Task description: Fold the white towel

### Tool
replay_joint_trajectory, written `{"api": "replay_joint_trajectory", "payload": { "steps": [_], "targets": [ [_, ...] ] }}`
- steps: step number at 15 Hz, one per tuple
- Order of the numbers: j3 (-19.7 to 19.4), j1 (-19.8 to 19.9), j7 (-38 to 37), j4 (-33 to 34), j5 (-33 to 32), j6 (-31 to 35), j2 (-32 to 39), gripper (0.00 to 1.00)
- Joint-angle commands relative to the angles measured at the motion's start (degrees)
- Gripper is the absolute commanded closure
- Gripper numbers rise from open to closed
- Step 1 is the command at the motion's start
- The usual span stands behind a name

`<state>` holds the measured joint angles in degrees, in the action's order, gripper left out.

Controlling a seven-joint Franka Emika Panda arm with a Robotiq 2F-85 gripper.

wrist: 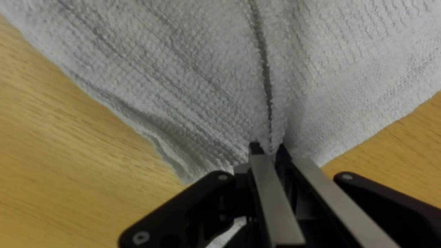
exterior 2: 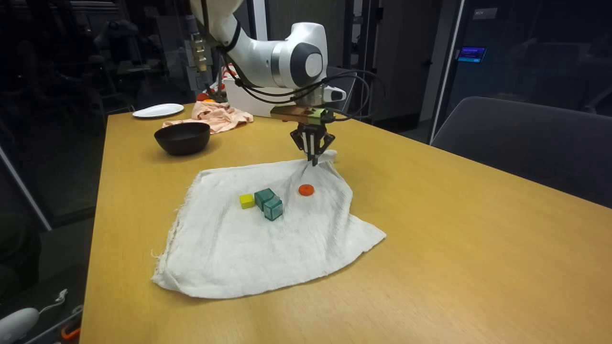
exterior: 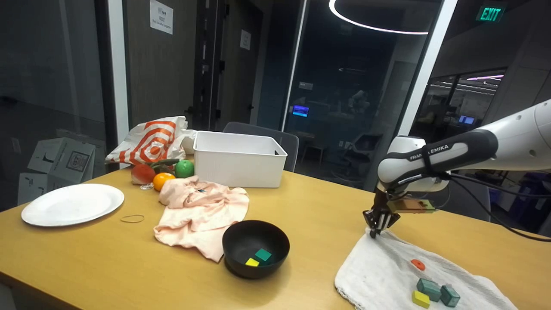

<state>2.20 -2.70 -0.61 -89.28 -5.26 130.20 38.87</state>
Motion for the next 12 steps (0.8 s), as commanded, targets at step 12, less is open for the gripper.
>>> {"api": "replay_joint_trajectory", "payload": {
  "steps": [12],
  "targets": [
    [-1.90, 0.01, 0.15, -1.36, 0.29, -1.99, -4.80, 0.85]
  ]
}}
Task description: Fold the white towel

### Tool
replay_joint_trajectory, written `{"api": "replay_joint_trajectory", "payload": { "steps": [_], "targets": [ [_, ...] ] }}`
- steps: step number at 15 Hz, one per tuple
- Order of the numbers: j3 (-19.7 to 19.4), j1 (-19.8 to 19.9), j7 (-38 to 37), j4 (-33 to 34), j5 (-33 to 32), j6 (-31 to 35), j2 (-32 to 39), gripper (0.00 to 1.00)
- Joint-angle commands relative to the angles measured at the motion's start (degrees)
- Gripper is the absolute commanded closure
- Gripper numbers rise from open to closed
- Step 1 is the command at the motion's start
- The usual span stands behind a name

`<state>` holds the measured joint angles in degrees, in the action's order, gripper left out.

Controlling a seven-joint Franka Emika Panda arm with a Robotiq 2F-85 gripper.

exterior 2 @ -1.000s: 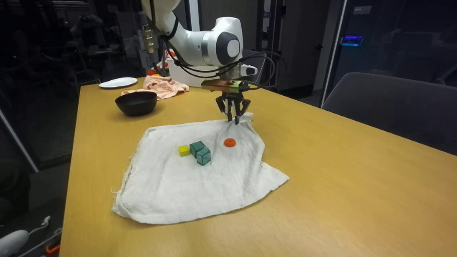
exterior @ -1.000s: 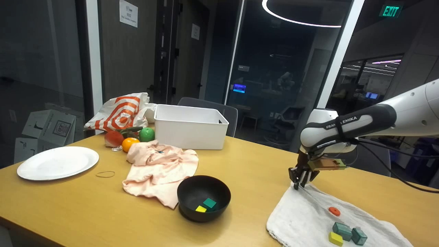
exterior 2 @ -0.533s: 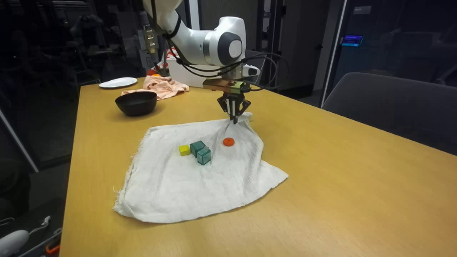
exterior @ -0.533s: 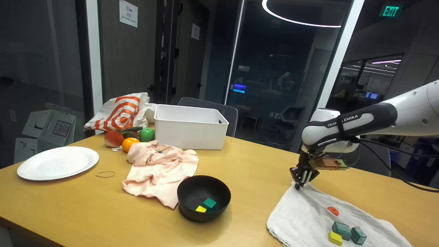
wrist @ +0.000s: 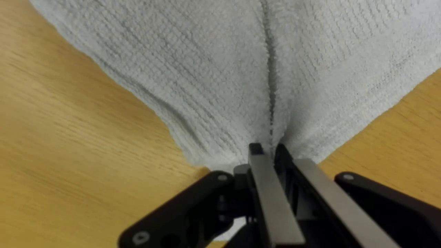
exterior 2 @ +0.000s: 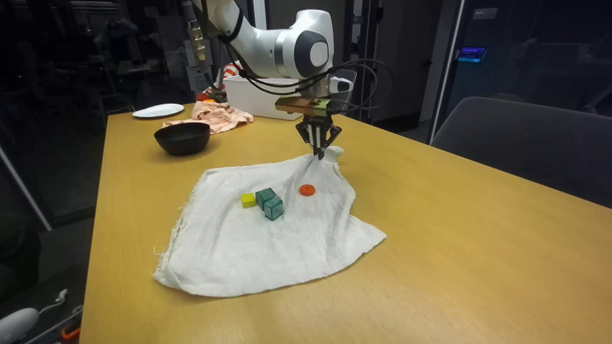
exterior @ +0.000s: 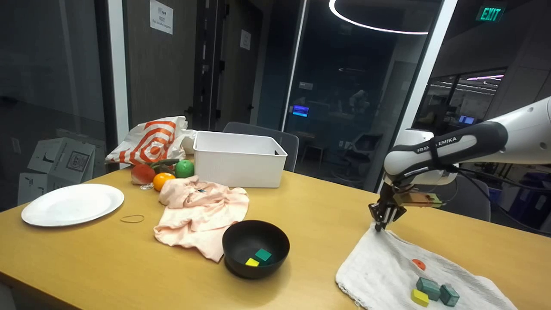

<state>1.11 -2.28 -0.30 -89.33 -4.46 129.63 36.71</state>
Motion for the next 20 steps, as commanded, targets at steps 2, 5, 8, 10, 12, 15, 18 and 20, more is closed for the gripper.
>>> {"api": "replay_joint_trajectory", "payload": {
  "steps": [2, 5, 8, 10, 12, 15, 18, 20],
  "targets": [
    [-0.81, -0.42, 0.56, -1.72, -0.71, -4.18, -3.88, 0.86],
    [-0.44, 0.00, 1.62, -1.90, -0.41, -10.19, -5.42, 0.87],
    [-0.79, 0.04, 1.69, -2.63, -0.93, -16.18, -7.15, 0.88],
    [-0.66, 0.50, 2.57, -2.98, -0.67, -20.81, -8.34, 0.86],
    [-0.62, 0.90, 3.56, -3.37, -0.60, -26.27, -9.34, 0.86],
    [-0.86, 1.48, 4.38, -4.04, -0.95, -34.91, -10.39, 0.87],
    [-0.92, 2.49, 5.56, -5.63, -0.68, -40.88, -11.47, 0.87],
    [-0.94, 3.05, 5.52, -6.61, -0.31, -41.80, -11.89, 0.86]
  ]
}}
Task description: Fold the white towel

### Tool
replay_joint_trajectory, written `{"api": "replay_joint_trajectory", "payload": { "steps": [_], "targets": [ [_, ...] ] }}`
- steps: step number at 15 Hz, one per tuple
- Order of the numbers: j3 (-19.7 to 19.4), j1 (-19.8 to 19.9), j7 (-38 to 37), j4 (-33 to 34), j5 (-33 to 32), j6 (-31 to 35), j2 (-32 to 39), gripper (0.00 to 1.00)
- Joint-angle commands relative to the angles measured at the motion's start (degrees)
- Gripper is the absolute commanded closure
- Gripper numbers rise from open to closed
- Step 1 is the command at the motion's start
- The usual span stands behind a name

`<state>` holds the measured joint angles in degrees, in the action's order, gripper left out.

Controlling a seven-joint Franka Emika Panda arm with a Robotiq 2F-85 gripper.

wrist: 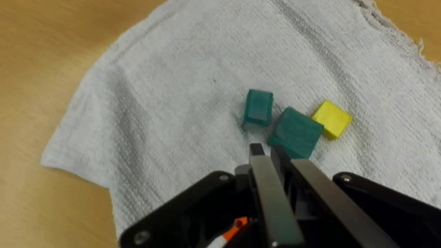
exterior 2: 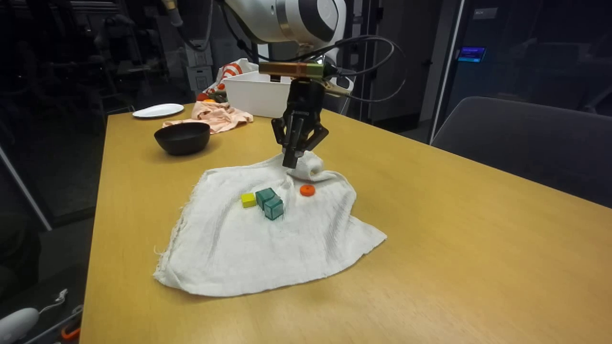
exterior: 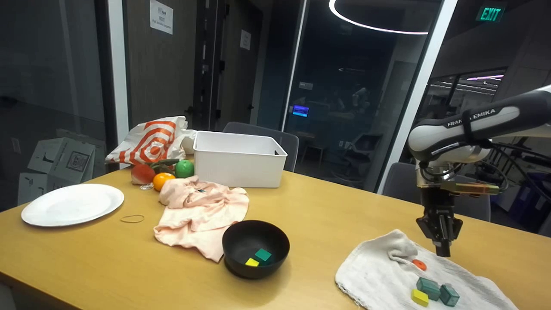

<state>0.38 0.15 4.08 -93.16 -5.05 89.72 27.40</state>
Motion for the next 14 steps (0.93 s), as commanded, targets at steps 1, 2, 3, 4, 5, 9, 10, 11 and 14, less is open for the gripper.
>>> {"api": "replay_joint_trajectory", "payload": {
  "steps": [1, 2, 3, 4, 5, 9, 10, 11, 14],
  "targets": [
    [-0.13, 0.69, 1.10, -3.80, 0.11, -0.31, -3.18, 0.85],
    [-0.04, 0.59, 0.65, -4.61, -0.03, 1.41, -3.73, 0.86],
    [0.21, 0.58, 0.64, -4.99, 0.40, 2.54, -4.11, 0.60],
    [0.32, 0.18, 0.13, -5.05, 0.02, 4.42, -4.35, 0.59],
    [0.52, 0.05, -0.22, -4.75, 0.56, 6.00, -4.32, 0.54],
    [1.77, -0.98, -0.86, -1.86, 2.58, 14.84, -1.85, 0.23],
    [1.89, -1.47, -1.24, -1.74, 2.18, 18.11, -1.22, 0.16],
    [2.03, -1.90, -1.03, -1.72, 1.62, 21.56, -0.60, 0.08],
    [1.74, -3.20, -1.33, -1.01, 0.07, 29.80, 2.15, 0.00]
  ]
}}
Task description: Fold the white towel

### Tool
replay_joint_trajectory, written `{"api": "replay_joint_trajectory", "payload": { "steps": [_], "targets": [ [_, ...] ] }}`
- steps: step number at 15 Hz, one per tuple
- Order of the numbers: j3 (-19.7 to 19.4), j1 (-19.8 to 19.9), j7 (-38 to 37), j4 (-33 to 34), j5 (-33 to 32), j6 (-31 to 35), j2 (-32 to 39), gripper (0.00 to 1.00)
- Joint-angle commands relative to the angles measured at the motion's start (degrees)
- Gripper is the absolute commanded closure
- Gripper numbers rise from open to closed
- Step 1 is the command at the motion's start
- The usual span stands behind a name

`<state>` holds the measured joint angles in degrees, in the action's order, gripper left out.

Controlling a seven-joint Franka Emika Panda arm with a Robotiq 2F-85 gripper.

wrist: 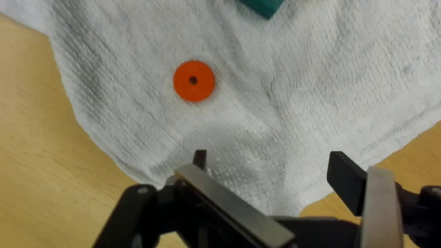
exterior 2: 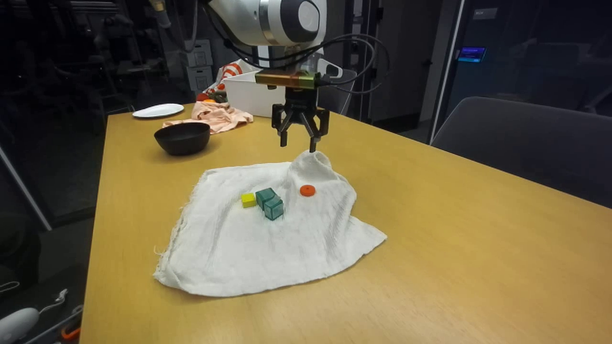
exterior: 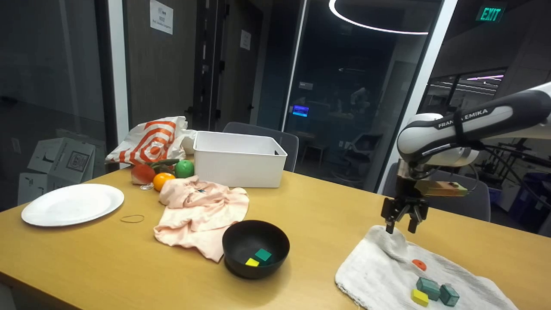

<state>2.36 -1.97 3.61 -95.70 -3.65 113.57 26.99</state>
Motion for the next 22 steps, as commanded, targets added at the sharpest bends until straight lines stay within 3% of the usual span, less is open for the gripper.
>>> {"api": "replay_joint_trajectory", "payload": {
  "steps": [1, 9, 10, 11, 19, 22],
  "targets": [
    [-0.21, -1.19, -0.69, 1.67, -1.22, 7.66, 3.33, 0.00],
    [-2.41, -1.94, -0.92, 0.08, -5.77, 18.27, 6.57, 0.00],
    [-2.42, -1.87, -0.66, -0.28, -6.32, 19.26, 6.45, 0.25],
    [-2.57, -1.95, -0.87, -0.54, -6.88, 19.94, 6.38, 0.26],
    [-2.41, -1.46, -0.69, -1.79, -6.83, 20.51, 5.94, 0.85],
    [-2.64, -1.43, -0.85, -2.00, -6.83, 19.97, 5.77, 0.94]
  ]
}}
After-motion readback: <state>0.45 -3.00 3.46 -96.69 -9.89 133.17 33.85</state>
